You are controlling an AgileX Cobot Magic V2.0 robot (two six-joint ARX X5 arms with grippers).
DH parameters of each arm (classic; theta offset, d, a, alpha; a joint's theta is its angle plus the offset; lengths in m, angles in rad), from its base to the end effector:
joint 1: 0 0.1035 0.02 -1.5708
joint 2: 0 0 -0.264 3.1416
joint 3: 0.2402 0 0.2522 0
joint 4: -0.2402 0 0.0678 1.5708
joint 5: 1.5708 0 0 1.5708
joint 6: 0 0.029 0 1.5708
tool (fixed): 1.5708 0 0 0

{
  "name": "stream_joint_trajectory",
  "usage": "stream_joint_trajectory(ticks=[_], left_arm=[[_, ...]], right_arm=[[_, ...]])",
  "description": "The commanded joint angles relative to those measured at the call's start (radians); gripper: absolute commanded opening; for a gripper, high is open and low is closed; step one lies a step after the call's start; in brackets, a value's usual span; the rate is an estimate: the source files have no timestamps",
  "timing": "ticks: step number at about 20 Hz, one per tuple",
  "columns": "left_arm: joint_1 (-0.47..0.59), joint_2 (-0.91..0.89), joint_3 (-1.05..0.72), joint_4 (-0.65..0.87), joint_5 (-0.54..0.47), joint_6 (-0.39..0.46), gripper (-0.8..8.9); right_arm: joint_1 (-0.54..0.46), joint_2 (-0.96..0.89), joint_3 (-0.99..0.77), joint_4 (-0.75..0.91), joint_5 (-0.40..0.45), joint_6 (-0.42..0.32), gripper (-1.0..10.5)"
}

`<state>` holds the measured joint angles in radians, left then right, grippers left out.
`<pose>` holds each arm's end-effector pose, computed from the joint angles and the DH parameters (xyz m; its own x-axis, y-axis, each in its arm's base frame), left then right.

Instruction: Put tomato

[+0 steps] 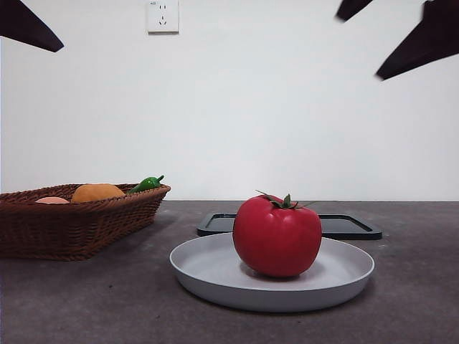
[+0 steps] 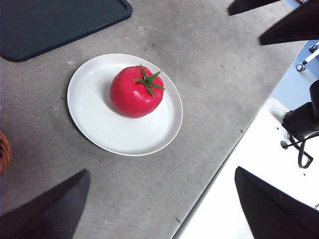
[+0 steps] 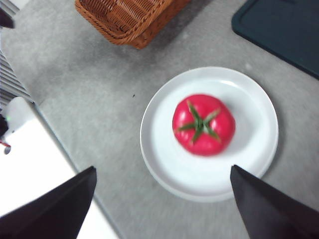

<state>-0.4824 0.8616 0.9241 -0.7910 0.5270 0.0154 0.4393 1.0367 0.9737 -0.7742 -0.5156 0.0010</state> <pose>0.1333 -0.0863 0.3172 0.3380 -0.7447 -0.5754 0.7424 0.5868 -0.3233 0.1714 0.0964 0.3061 0.3175 0.6940 -0.6462 -0.6681 0.6473 0.3669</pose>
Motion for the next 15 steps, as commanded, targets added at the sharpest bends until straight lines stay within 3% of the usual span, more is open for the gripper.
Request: stream_joint_trajectory(ticks=[1, 15], left_arm=[[-0.005, 0.005, 0.014, 0.005, 0.005, 0.003, 4.63], [-0.005, 0.005, 0.014, 0.005, 0.005, 0.007, 4.63]], right_arm=[[0.031, 0.071, 0.019, 0.061, 0.024, -0.001, 4.3], [0.18, 0.46, 0.019, 0.373, 0.235, -0.001, 5.0]])
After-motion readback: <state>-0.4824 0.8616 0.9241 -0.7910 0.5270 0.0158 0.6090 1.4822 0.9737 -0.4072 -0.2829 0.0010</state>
